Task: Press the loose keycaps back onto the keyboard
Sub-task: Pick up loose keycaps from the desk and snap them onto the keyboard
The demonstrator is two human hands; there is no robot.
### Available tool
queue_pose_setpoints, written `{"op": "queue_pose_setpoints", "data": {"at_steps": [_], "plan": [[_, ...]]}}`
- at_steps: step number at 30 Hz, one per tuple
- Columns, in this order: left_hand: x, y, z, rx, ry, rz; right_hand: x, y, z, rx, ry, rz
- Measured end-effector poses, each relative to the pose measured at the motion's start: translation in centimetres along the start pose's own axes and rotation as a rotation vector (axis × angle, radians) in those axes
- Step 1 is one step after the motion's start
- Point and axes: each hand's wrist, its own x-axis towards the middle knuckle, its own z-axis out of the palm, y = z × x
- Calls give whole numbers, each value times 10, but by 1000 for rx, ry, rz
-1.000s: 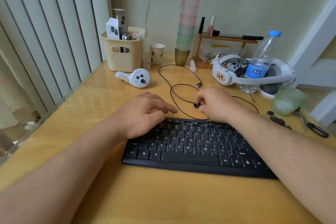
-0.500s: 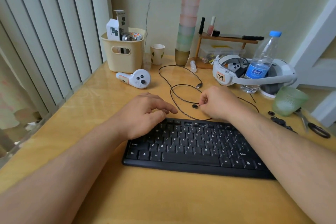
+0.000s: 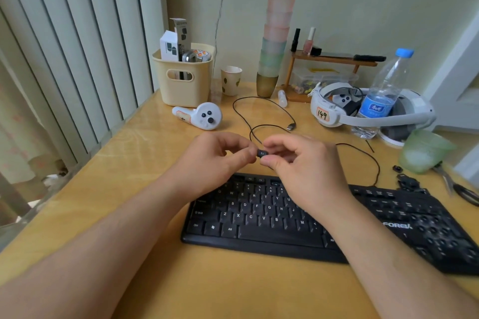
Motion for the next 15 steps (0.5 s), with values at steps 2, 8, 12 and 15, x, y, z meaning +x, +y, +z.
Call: {"op": "queue_pose_setpoints", "data": {"at_steps": [2,8,12,15], "plan": [[-1,1,-1,-34,-13,0,-3,1,2,-8,14,-57],[-3,4,-1,-110,-45,-9,-5,3,3,-22,0,-136],[-4,2,-1,-156,-76,-18,-5,5,4,-14,-6,-144],[-3,0,-1,-207,-79,-35,-6,6,5,-5,0,-175]]}}
